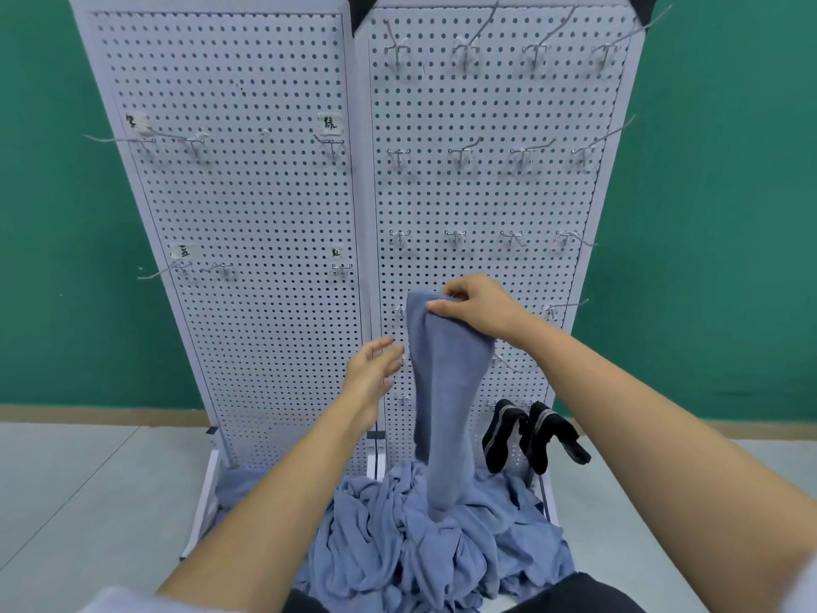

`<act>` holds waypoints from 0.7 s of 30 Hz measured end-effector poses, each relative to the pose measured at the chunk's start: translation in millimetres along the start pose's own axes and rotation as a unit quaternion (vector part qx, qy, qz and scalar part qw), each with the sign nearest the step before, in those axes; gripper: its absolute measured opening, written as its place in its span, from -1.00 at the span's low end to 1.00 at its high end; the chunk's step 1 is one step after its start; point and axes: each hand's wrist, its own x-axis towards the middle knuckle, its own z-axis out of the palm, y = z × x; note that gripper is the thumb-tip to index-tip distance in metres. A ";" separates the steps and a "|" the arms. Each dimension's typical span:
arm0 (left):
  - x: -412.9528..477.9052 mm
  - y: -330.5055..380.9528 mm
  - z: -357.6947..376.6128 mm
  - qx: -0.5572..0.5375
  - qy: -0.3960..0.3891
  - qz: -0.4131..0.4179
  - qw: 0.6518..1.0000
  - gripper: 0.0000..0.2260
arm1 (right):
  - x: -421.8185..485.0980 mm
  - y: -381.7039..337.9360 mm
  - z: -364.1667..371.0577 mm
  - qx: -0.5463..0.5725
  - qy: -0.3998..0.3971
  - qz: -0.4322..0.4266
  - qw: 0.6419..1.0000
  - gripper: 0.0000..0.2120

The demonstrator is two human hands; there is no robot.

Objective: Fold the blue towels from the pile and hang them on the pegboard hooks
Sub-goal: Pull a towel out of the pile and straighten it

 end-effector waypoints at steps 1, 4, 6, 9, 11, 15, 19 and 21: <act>-1.7 -13.3 -2.2 -0.006 0.006 -0.017 1.000 -0.71 | 1.2 -1.7 -0.9 0.012 0.002 0.001 1.000 -0.62; -4.1 -47.9 -7.5 -0.022 0.033 -0.075 0.996 -0.55 | 6.1 -8.3 -7.7 0.066 0.008 0.008 0.998 -0.66; -3.4 -62.2 -10.7 -0.047 0.031 -0.140 0.989 -0.39 | 8.7 -14.7 -18.0 0.104 0.014 0.007 0.994 -0.68; -3.7 -68.8 -13.3 -0.141 -0.036 -0.268 0.952 -0.31 | 11.7 -25.3 -39.3 0.160 0.045 -0.003 0.986 -0.72; -1.8 -73.6 -13.4 -0.272 -0.067 -0.305 0.910 -0.38 | 11.7 -24.3 -52.0 0.202 0.073 0.004 0.977 -0.74; -0.6 -64.8 -12.4 -0.386 -0.105 -0.273 0.875 -0.65 | 3.5 3.4 -61.5 0.248 0.115 0.054 0.961 -0.72; 10.2 -49.6 -23.7 -0.344 -0.080 -0.275 0.894 -0.83 | -12.8 50.1 -51.9 0.283 0.146 0.142 0.937 -0.70; 11.4 -41.2 -34.0 -0.286 -0.074 -0.269 0.917 -0.85 | -21.2 78.3 -41.7 0.293 0.152 0.190 0.925 -0.68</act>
